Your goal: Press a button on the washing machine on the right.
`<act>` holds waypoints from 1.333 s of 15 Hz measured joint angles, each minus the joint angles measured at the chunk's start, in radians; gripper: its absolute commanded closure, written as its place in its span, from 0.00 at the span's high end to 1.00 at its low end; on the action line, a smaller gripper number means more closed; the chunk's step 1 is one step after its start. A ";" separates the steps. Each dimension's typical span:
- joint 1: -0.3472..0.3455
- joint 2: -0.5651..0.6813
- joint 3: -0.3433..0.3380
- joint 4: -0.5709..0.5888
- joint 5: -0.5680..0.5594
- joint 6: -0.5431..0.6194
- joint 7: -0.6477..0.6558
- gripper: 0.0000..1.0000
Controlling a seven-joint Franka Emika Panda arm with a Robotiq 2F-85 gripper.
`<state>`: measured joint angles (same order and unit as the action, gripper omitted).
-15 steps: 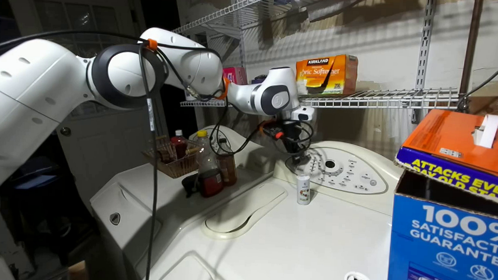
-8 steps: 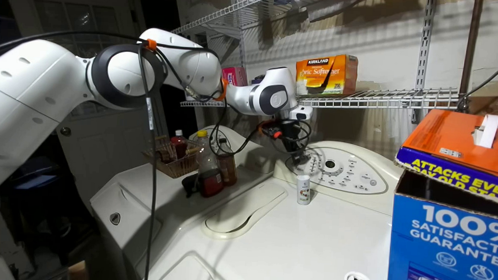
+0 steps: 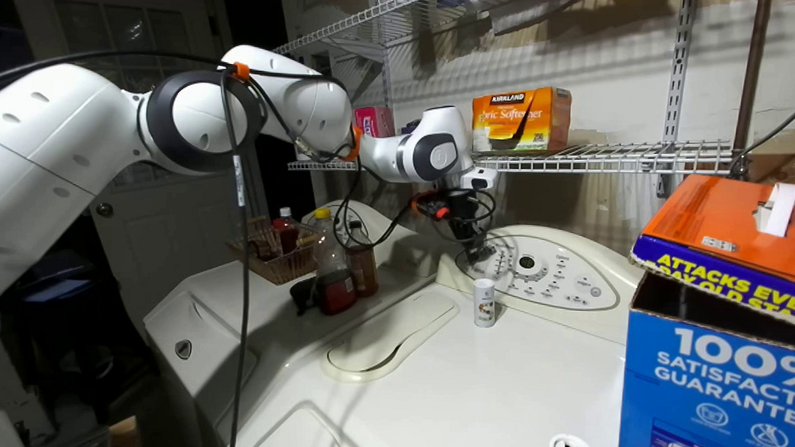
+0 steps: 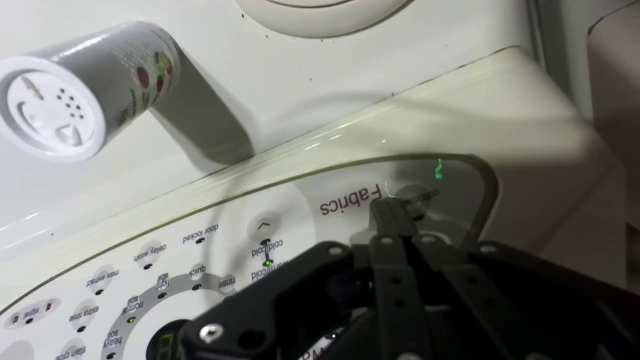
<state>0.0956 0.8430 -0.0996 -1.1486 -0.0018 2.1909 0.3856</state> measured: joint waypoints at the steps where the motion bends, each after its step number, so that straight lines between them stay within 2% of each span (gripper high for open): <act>1: 0.000 -0.004 0.001 0.001 0.000 -0.006 0.000 0.00; 6: -0.003 -0.066 0.002 -0.008 0.000 -0.154 -0.019 0.00; 11: -0.033 -0.182 0.011 -0.123 0.001 -0.252 -0.120 0.01; 12: -0.044 -0.216 0.015 -0.158 0.001 -0.263 -0.151 0.22; 16: -0.084 -0.393 0.026 -0.318 0.004 -0.256 -0.275 0.47; 20: -0.119 -0.592 0.033 -0.486 0.003 -0.193 -0.436 0.73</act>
<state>-0.0237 0.2507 -0.0668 -1.6348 0.0012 1.9975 -0.0502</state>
